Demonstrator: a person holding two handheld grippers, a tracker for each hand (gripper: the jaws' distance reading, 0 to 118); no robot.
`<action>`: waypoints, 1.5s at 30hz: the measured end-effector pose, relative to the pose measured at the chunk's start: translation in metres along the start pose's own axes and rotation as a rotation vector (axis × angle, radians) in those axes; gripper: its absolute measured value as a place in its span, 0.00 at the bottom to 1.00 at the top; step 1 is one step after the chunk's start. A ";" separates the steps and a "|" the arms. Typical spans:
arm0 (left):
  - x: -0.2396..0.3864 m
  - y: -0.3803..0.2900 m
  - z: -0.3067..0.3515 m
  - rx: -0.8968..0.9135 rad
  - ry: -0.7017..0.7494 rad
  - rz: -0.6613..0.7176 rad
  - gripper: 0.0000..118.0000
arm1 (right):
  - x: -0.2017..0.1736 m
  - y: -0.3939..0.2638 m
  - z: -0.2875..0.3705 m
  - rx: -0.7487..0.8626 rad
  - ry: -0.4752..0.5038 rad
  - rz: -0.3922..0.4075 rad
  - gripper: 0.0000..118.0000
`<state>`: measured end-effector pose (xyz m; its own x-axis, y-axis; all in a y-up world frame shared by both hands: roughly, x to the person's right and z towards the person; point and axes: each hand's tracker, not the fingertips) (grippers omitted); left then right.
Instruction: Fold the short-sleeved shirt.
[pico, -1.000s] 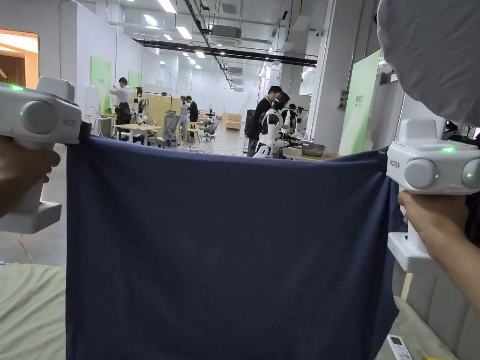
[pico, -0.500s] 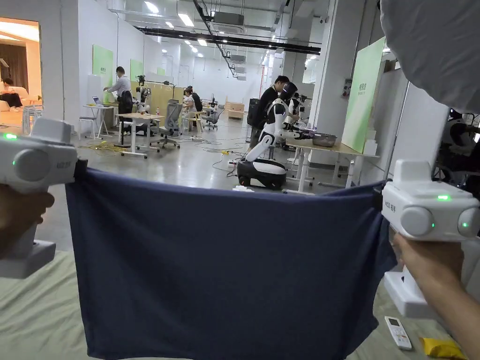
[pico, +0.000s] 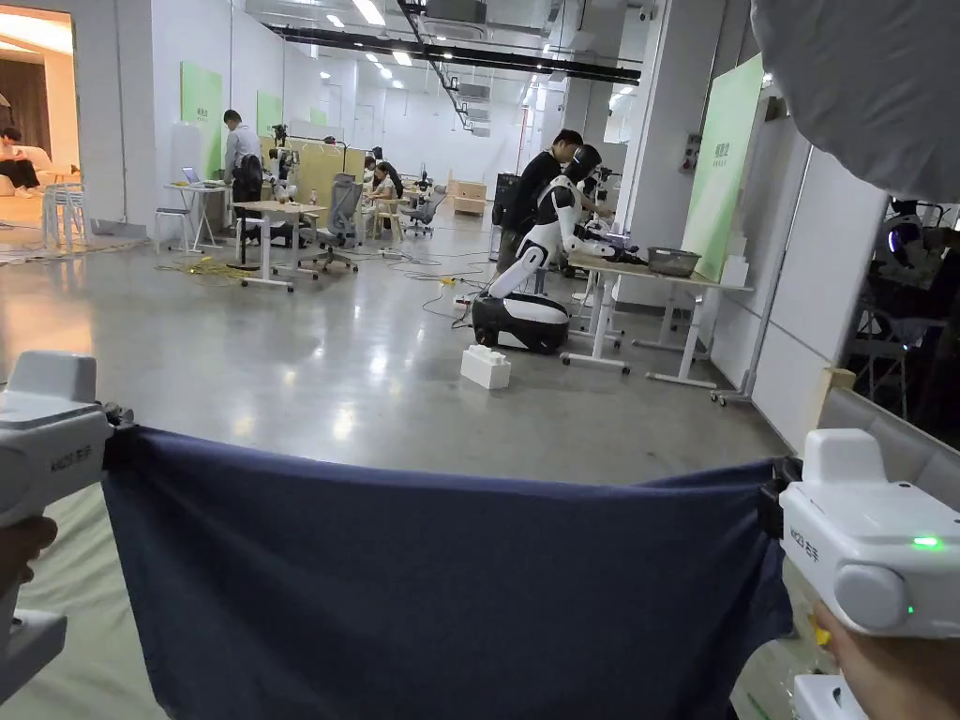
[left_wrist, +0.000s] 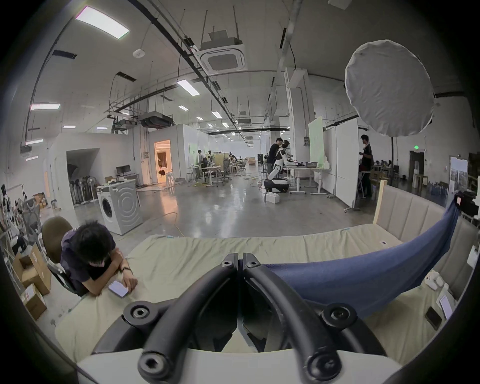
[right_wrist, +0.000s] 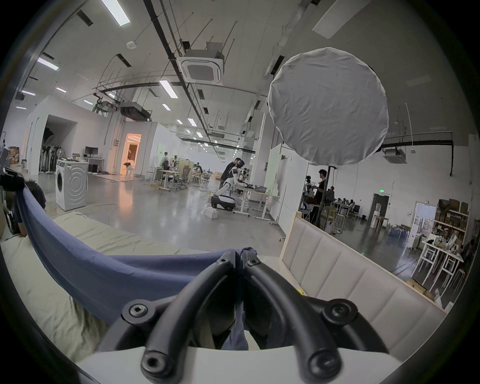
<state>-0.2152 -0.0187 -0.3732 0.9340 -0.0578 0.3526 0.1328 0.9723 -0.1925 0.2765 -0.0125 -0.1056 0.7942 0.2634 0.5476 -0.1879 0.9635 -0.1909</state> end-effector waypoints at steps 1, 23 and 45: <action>-0.001 -0.009 0.008 -0.003 -0.007 0.001 0.02 | 0.000 -0.007 0.012 -0.008 0.005 0.003 0.04; -0.015 -0.276 0.167 -0.318 -0.035 0.040 0.02 | -0.028 -0.234 0.192 -0.438 0.158 0.033 0.04; -0.016 -0.386 0.134 -0.759 -0.062 -0.049 0.02 | -0.049 -0.352 0.196 -0.890 0.288 0.173 0.05</action>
<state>-0.3262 -0.3624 -0.1815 0.9040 -0.0623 0.4230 0.3858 0.5452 -0.7443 0.1907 -0.3547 0.0944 0.9309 0.2621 0.2542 0.0986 0.4900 -0.8662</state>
